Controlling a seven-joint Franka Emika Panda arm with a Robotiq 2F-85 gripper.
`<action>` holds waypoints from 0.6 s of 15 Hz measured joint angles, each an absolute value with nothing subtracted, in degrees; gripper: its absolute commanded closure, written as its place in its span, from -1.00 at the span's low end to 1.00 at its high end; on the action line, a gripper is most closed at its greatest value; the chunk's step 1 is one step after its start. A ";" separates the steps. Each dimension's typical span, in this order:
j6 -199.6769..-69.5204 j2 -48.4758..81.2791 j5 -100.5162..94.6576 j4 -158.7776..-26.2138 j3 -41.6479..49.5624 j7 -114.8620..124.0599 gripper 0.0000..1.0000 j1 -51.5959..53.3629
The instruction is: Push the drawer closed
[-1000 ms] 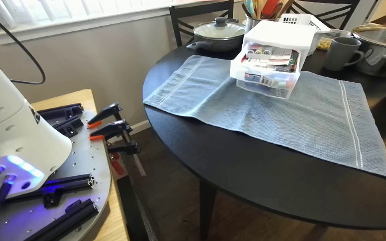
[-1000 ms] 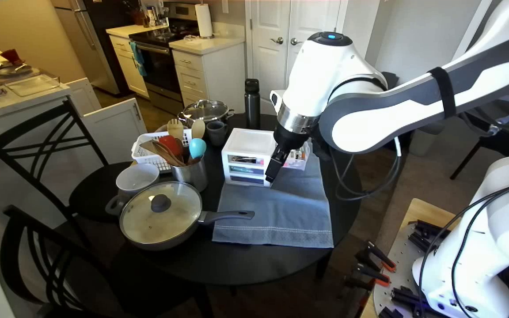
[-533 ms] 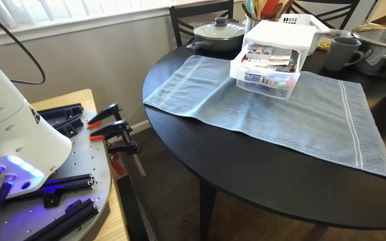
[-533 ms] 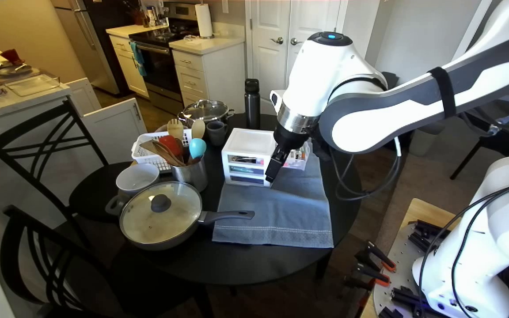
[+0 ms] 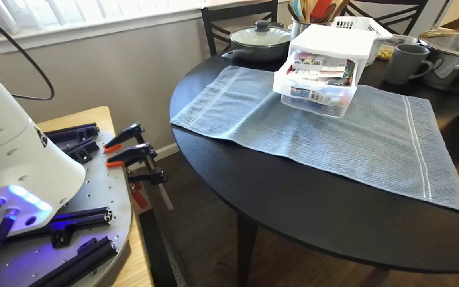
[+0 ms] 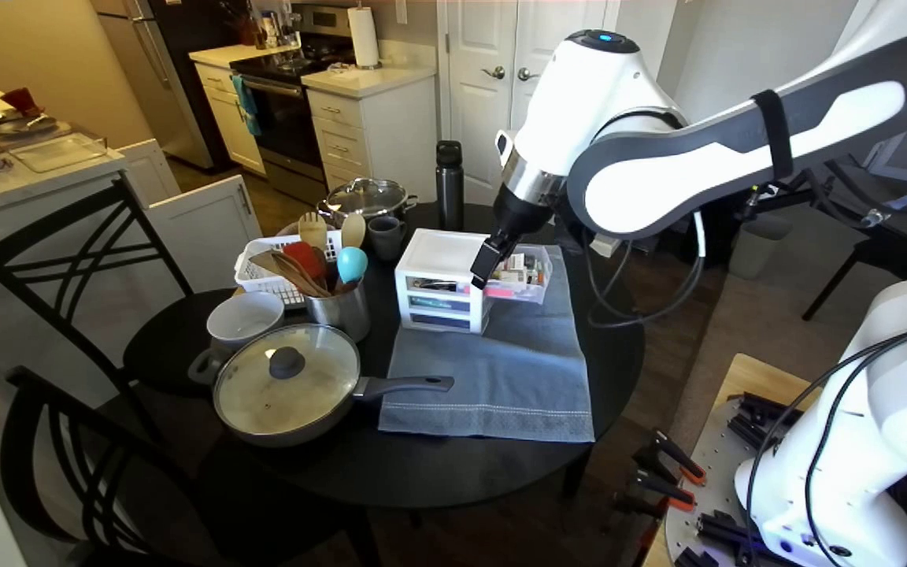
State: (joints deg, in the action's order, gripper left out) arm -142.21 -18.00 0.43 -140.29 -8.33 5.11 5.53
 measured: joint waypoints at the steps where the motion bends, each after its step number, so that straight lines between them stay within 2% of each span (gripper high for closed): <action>1: -143.26 -18.00 0.48 -140.09 -7.43 6.17 -1.00 4.84; 9: -147.55 -17.89 0.49 -140.11 -2.60 17.52 -1.00 -3.75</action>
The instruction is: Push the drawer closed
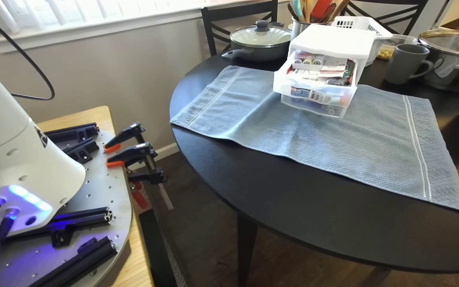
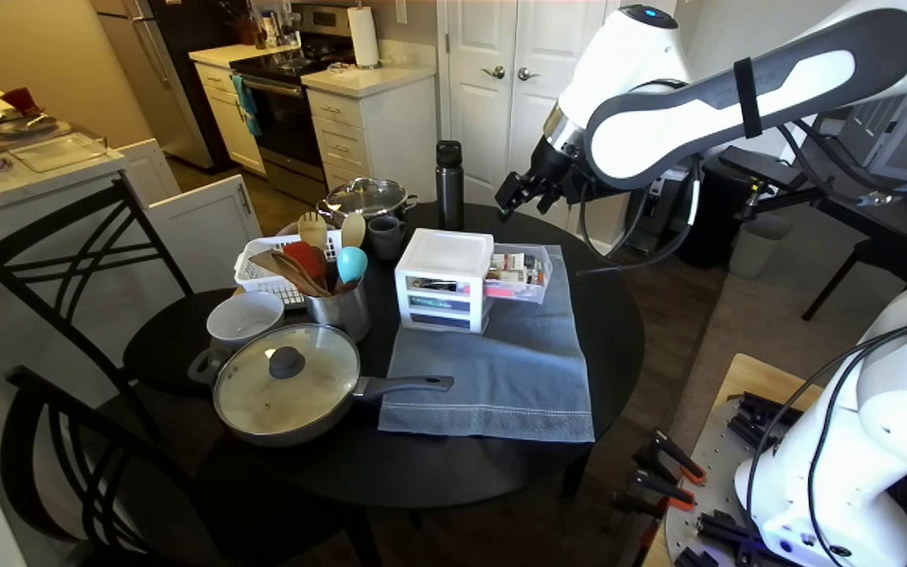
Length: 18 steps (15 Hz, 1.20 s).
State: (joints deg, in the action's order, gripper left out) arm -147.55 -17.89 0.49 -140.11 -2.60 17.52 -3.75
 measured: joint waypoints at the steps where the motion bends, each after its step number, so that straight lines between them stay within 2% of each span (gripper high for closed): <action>1: -147.75 -17.89 0.49 -140.30 -2.16 19.08 -1.00 -4.88; 7: -149.18 -17.54 2.56 -143.15 0.66 27.97 -1.00 -9.84; 8: -149.20 -17.29 2.28 -143.91 0.79 29.81 -0.50 -11.23; 10: -149.22 -16.50 1.27 -145.24 0.97 33.47 -0.37 -14.14; 18: -149.22 -11.45 -5.59 -146.12 1.52 44.14 0.71 -18.69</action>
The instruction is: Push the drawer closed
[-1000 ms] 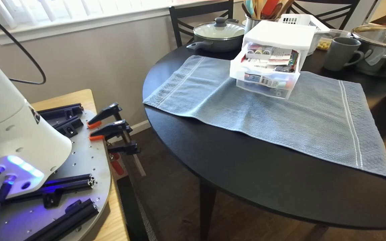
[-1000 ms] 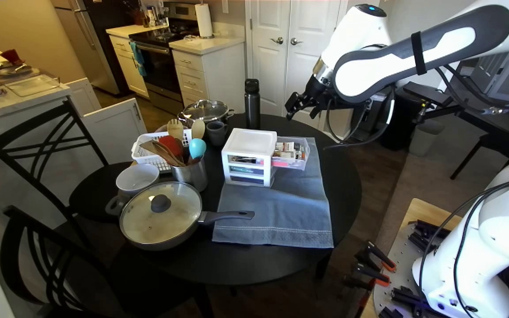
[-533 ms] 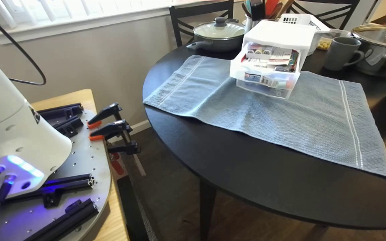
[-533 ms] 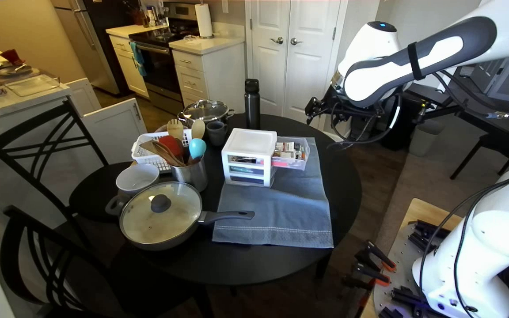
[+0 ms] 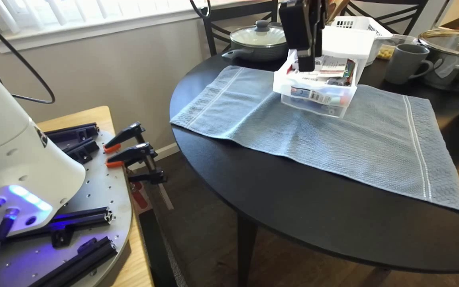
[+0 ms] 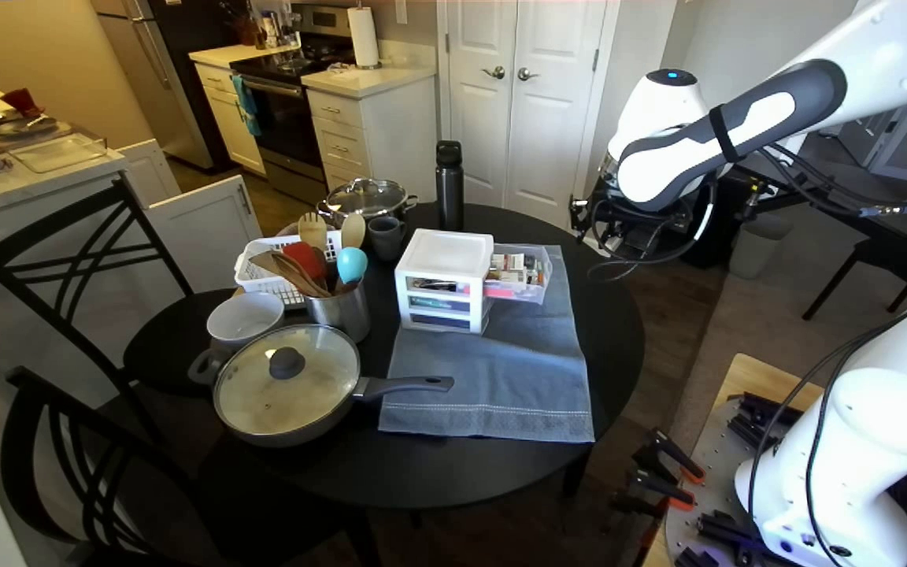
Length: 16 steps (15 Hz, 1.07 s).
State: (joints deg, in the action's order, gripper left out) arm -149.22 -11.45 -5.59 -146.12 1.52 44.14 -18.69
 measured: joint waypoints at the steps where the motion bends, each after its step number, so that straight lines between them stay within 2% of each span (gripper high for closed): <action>1: -149.23 -10.79 -6.39 -145.95 1.52 45.14 0.83 -18.64; 2: -149.22 -10.03 -7.39 -145.76 1.55 46.31 0.94 -18.64; 4: -149.22 -8.47 -9.40 -145.43 1.95 48.54 1.00 -18.64; 16: -151.91 -0.02 -11.70 -141.62 5.06 50.42 1.00 -13.27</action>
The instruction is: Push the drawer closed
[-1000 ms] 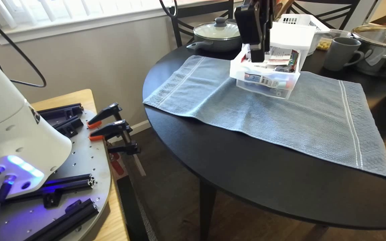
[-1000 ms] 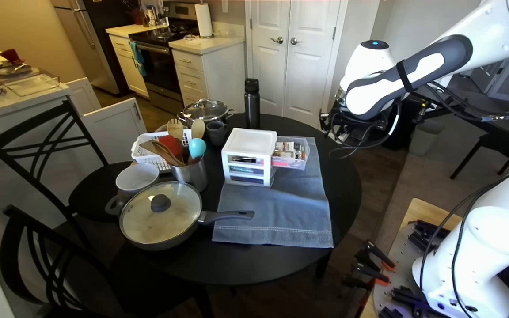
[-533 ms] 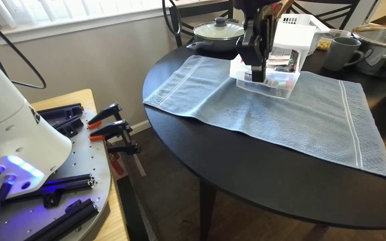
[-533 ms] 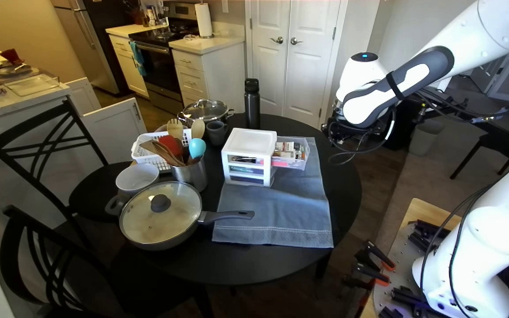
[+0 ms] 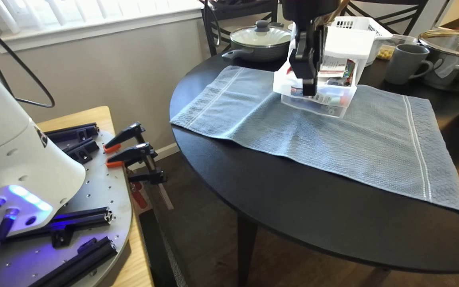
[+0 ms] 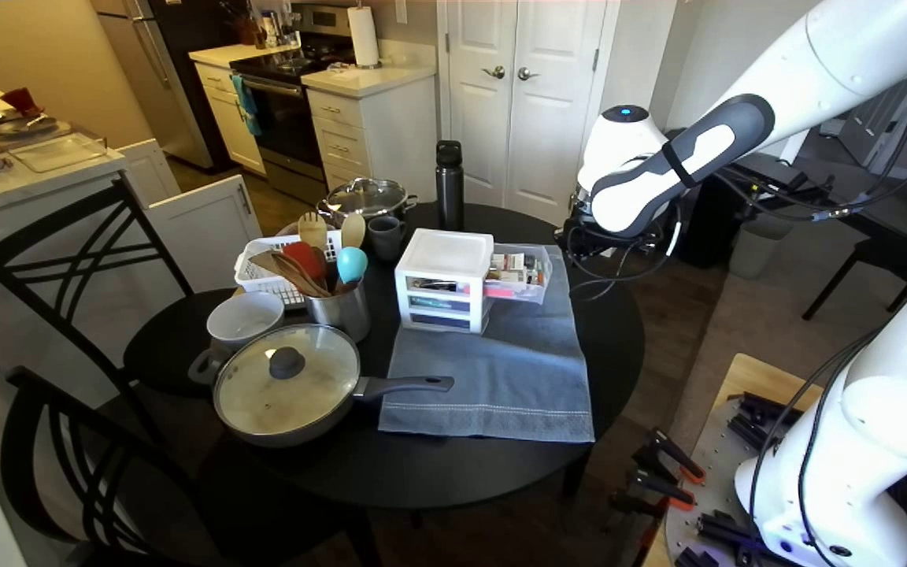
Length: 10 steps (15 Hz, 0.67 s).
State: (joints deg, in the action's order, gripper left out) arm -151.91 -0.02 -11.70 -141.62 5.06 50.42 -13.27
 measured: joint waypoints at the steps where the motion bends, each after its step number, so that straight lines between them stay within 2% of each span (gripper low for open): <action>1: -152.27 0.57 -11.70 -141.07 5.27 50.42 1.00 -12.70; 10: -154.77 5.85 -11.61 -137.70 7.72 50.42 1.00 -9.49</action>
State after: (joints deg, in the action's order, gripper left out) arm -154.77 5.85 -11.61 -137.70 7.72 50.42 -9.49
